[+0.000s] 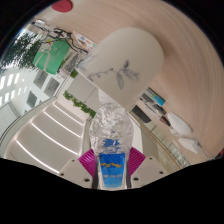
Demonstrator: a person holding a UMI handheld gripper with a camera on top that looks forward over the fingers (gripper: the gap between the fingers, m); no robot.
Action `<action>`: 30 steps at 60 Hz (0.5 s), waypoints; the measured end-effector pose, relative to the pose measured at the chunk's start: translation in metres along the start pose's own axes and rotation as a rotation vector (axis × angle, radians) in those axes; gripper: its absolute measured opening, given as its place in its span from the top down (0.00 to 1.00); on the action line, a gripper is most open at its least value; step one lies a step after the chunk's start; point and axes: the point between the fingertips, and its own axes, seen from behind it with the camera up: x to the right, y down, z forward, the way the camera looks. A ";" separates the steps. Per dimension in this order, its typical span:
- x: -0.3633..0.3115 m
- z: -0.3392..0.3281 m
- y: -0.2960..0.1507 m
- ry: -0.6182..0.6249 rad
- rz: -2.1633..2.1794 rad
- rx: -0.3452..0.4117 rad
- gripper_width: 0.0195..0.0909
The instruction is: Pour water
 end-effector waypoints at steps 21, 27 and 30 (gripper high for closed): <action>-0.024 -0.019 0.037 0.226 -1.015 -0.247 0.75; -0.123 -0.019 0.046 0.169 -1.611 -0.099 0.75; -0.183 -0.005 0.039 0.141 -1.819 0.037 0.73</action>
